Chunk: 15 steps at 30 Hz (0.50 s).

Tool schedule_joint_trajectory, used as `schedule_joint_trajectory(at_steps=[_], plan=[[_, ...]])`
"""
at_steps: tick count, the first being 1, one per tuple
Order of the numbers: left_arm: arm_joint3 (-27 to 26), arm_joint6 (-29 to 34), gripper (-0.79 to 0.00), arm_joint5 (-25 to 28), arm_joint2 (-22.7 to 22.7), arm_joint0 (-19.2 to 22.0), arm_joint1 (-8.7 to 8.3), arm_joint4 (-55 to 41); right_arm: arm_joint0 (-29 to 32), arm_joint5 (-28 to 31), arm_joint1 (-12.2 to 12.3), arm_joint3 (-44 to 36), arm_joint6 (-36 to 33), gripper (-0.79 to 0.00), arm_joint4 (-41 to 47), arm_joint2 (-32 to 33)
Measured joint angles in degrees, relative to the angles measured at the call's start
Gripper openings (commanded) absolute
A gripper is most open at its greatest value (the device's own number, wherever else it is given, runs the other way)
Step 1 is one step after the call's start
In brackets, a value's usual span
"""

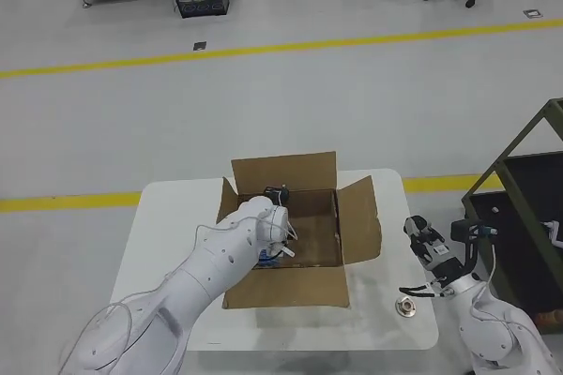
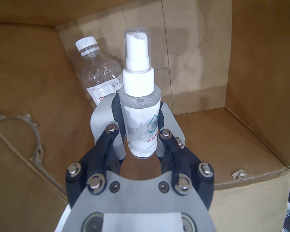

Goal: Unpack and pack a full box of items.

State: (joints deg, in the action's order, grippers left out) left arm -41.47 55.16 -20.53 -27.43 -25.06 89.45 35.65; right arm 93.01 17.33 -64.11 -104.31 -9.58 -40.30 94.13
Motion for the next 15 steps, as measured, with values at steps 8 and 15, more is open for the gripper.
schedule_joint_trajectory(at_steps=[8,15], plan=[[5.2,-0.1,-0.785,0.2,0.8,0.4,2.49,0.1,0.0,0.1,-0.1,0.0,-0.1,-0.785,0.3,0.0],[10.2,-0.6,-0.76,2.1,0.4,0.9,4.62,-1.6,-0.1,-0.1,-0.2,0.2,-0.3,-0.785,0.3,-0.1]])
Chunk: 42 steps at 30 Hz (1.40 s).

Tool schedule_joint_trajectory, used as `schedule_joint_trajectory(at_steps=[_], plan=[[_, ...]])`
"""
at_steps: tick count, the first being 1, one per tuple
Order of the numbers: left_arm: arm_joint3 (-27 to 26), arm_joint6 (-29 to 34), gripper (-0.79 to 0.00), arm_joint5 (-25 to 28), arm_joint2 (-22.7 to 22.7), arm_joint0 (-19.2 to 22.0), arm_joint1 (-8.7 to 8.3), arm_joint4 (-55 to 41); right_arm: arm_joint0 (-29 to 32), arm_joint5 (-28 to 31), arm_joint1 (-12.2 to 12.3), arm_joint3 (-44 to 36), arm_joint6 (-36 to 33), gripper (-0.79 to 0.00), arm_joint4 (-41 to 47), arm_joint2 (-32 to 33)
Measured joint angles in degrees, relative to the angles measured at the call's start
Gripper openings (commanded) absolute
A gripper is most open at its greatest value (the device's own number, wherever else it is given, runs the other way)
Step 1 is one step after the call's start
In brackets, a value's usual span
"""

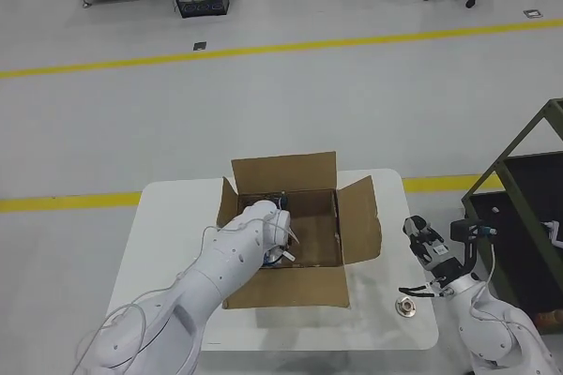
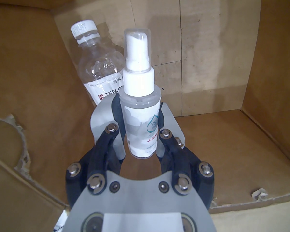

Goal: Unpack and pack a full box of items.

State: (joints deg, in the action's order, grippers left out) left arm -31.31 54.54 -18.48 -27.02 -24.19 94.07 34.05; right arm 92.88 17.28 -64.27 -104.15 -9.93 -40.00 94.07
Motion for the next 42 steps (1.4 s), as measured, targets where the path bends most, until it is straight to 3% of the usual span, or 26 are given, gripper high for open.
schedule_joint_trajectory(at_steps=[3,7,9,11,13,15,18,26,32,38,42], plan=[[1.7,-0.4,-0.714,0.7,0.0,0.4,0.77,0.0,0.0,0.0,0.0,0.2,-0.1,-0.785,0.0,0.2],[3.6,-0.5,-0.48,1.3,0.1,0.7,1.72,0.3,-0.1,0.2,0.0,0.3,-0.2,-0.785,0.1,0.3],[4.5,-0.5,-0.486,1.3,0.2,0.9,2.19,0.7,-0.2,0.2,0.0,0.5,-0.3,-0.785,0.2,0.3],[5.2,-0.6,-0.443,1.5,0.1,1.1,2.55,0.7,-0.3,0.3,0.0,0.7,-0.4,-0.785,0.3,0.4],[6.0,-0.8,-0.299,1.9,-0.1,1.3,2.91,0.6,-0.5,0.4,-0.1,0.9,-0.5,-0.785,0.3,0.3],[6.8,-1.0,-0.237,2.2,-0.2,1.4,3.24,0.6,-0.7,0.4,-0.1,1.1,-0.6,-0.785,0.4,0.2],[7.8,-1.1,0.0,2.6,-0.5,1.7,3.7,0.6,-1.0,0.3,-0.1,1.3,-0.6,-0.785,0.3,0.1],[8.4,-3.4,0.0,4.9,-1.2,2.7,4.52,1.2,-1.7,0.4,-0.2,2.1,-0.9,-0.785,0.9,-0.2],[5.7,-8.2,0.0,10.3,-1.2,3.7,4.13,4.5,-2.4,2.5,-0.2,3.3,-1.2,-0.785,5.6,0.7],[1.3,-12.5,0.0,14.8,-3.3,3.5,2.06,7.0,-2.8,3.2,0.1,3.8,-5.5,-0.785,10.5,3.2],[-4.0,-15.3,0.0,15.9,-5.0,2.1,-0.47,11.2,-2.6,1.3,0.4,2.5,-10.8,-0.785,13.3,4.7]])
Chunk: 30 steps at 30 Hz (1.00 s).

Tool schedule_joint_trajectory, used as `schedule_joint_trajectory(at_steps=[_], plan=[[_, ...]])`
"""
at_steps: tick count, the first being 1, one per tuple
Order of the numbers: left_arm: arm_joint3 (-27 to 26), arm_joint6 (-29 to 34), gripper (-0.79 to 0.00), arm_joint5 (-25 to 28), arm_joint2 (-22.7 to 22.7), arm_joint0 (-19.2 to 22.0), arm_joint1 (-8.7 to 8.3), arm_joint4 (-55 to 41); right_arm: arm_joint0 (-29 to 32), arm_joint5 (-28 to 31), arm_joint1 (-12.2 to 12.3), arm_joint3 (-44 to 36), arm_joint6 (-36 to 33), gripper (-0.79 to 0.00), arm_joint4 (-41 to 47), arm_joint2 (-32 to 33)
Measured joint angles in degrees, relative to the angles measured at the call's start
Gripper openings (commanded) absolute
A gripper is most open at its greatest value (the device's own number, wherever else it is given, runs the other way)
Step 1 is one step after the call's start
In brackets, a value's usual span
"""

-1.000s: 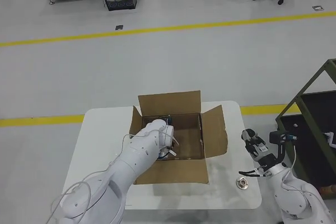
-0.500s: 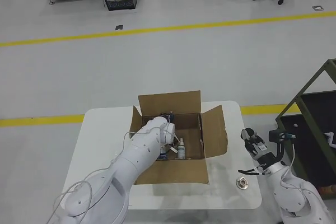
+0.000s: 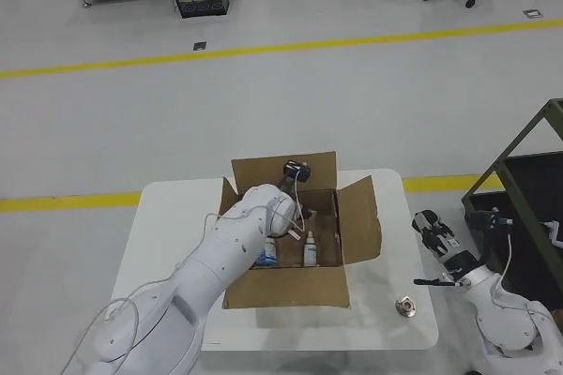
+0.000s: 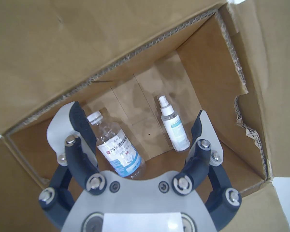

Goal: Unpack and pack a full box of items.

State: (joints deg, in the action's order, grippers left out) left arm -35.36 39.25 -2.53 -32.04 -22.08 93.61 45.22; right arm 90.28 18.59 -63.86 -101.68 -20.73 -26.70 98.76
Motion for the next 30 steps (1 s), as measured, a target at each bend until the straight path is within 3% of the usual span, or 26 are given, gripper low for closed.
schedule_joint_trajectory(at_steps=[5,12,15,21,30], plan=[[-10.1,0.4,0.0,-0.9,-3.9,-3.2,-3.83,5.0,0.2,-3.8,0.5,-1.7,-6.9,-0.785,-0.7,1.9],[-31.2,8.4,0.0,3.6,-14.9,-13.0,-10.89,11.6,0.5,-3.8,0.6,-1.9,-5.9,-0.785,-1.4,2.4],[-39.4,12.2,0.0,5.5,-19.7,-17.7,-13.06,13.3,0.2,-3.4,0.6,-1.2,-6.2,-0.785,-0.5,1.8],[-51.4,16.7,0.0,9.6,-27.9,-24.8,-15.77,13.5,0.3,-2.3,1.0,-0.6,-10.5,-0.785,-3.1,1.6],[-59.5,20.8,0.0,16.7,-35.1,-30.9,-18.12,13.8,-0.2,-2.3,1.3,1.4,-12.8,-0.785,-8.7,-1.4]])
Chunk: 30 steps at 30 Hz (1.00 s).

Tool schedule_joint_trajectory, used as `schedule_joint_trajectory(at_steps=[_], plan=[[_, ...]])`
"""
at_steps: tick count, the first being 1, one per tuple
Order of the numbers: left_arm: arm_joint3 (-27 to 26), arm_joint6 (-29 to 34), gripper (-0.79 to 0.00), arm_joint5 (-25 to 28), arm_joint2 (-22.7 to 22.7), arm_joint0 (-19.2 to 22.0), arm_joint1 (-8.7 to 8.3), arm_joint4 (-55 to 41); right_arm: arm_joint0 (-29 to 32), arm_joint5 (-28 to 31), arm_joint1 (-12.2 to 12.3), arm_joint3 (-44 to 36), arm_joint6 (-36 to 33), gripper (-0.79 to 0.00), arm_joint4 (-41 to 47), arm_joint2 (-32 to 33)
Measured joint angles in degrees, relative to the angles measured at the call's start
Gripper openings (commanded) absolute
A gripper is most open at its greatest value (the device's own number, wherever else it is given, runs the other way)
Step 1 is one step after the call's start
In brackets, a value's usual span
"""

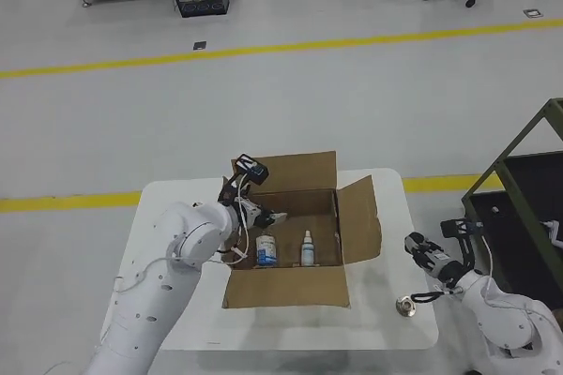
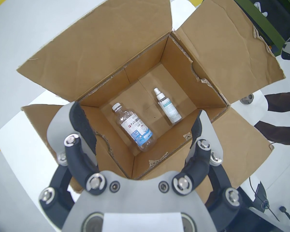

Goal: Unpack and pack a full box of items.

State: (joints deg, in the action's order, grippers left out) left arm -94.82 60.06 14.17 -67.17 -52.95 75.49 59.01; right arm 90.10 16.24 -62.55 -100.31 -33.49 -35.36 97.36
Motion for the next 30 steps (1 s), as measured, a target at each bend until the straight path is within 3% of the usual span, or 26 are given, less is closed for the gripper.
schedule_joint_trajectory(at_steps=[9,17,20,23,30], plan=[[-5.9,6.8,0.0,7.1,-5.0,-4.3,-1.75,-7.1,-1.3,-1.9,0.0,1.6,-0.8,-0.785,-0.3,-1.5],[-6.2,6.9,0.0,7.3,-5.2,-4.5,-1.85,-7.9,-1.3,-1.8,0.0,1.5,-0.7,-0.785,-0.4,-1.6],[-6.2,6.9,0.0,7.3,-5.2,-4.5,-1.85,-7.9,-1.3,-2.2,0.1,-1.2,-1.3,-0.785,-4.4,-2.7],[-6.2,6.9,0.0,7.3,-5.2,-4.5,-1.85,-7.9,-1.7,-5.0,0.3,-4.0,-5.3,-0.785,-8.4,-4.1],[-6.2,6.9,0.0,7.3,-5.2,-4.5,-1.85,-7.9,-5.2,-14.6,0.8,-7.9,-24.6,-0.785,-23.0,-10.5]])
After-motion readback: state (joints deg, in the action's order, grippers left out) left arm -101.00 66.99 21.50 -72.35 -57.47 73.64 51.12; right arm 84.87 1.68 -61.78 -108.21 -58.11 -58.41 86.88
